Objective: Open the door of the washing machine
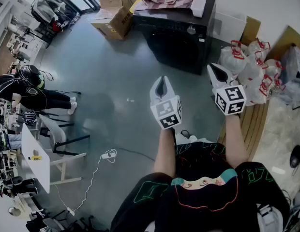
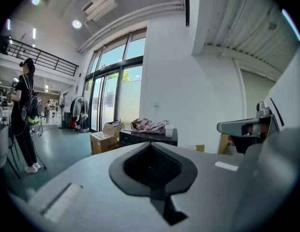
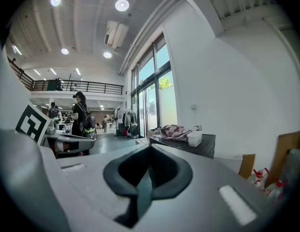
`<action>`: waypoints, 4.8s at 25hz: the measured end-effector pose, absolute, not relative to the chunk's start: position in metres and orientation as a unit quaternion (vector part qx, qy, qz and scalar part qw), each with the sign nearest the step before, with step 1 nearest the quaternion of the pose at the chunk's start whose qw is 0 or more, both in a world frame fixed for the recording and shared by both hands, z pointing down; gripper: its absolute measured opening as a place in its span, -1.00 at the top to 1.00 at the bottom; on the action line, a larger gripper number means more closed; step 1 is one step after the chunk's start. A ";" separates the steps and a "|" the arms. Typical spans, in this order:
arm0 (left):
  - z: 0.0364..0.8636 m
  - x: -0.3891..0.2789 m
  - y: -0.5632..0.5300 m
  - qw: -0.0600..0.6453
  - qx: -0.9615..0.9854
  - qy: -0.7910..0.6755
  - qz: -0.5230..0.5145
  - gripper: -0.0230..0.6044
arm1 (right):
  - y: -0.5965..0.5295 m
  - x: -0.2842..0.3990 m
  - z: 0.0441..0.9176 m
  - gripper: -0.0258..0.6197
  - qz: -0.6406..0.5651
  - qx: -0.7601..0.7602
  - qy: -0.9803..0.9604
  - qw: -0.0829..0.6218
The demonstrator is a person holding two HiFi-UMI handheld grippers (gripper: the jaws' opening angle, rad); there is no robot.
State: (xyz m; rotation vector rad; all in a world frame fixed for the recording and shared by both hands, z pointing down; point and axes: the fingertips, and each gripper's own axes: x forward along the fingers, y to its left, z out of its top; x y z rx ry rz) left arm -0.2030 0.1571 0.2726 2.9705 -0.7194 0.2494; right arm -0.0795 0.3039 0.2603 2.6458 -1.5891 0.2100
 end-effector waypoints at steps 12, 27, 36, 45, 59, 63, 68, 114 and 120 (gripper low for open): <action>0.281 -0.216 0.136 0.048 0.958 -0.264 0.099 0.89 | 0.280 -0.067 0.268 0.91 0.085 0.851 -0.518 -0.001; 0.351 -0.179 0.037 0.102 0.943 -0.273 0.159 0.89 | 0.182 -0.010 0.323 0.91 0.135 0.843 -0.521 0.015; 0.388 -0.105 -0.035 0.137 0.946 -0.230 0.182 0.89 | 0.094 0.052 0.354 0.91 0.175 0.838 -0.513 0.063; 0.386 -0.061 -0.123 0.127 0.947 -0.231 0.183 0.89 | 0.021 0.094 0.350 0.91 0.171 0.838 -0.511 0.084; 0.405 0.022 -0.177 0.114 0.954 -0.195 0.198 0.89 | -0.037 0.156 0.383 0.91 0.187 0.822 -0.519 0.142; 0.422 0.054 -0.195 0.108 0.951 -0.178 0.229 0.89 | -0.072 0.159 0.411 0.91 0.198 0.774 -0.565 0.206; 0.448 0.089 -0.216 0.109 0.943 -0.170 0.265 0.89 | -0.108 0.175 0.441 0.91 0.230 0.757 -0.577 0.203; 0.681 0.194 -0.260 -0.266 0.814 0.283 0.432 0.43 | -0.132 0.202 0.592 0.48 0.358 0.616 -0.401 0.576; 0.684 0.191 -0.255 -0.257 0.801 0.279 0.464 0.43 | -0.130 0.200 0.592 0.50 0.361 0.611 -0.407 0.575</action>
